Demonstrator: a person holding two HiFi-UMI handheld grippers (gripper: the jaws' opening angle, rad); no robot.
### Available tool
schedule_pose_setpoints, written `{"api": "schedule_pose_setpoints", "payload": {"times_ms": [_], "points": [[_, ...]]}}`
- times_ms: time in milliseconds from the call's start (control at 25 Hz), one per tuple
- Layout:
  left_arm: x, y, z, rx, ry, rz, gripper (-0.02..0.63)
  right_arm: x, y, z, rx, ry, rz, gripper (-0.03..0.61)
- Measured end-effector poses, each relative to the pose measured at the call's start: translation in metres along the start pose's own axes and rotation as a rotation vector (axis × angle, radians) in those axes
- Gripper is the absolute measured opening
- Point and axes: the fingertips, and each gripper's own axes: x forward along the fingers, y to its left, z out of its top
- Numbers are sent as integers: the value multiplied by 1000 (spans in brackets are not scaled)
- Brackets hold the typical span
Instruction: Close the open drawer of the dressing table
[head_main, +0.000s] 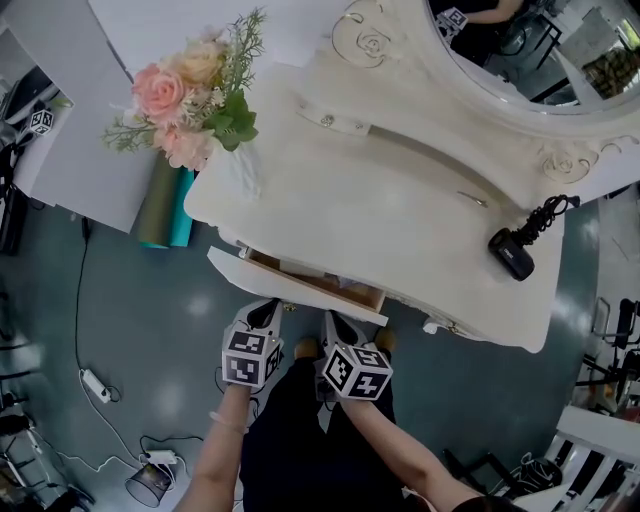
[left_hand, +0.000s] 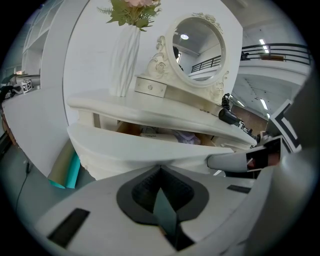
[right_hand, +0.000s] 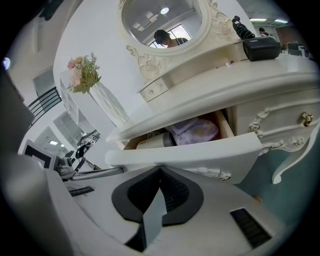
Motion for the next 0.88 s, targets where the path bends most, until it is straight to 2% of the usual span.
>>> {"api": "schedule_pose_setpoints", "payload": {"times_ms": [880], "points": [[32,2,34,-8,-39,4,19,23,-14,38,-20,-85,-17,8]]}}
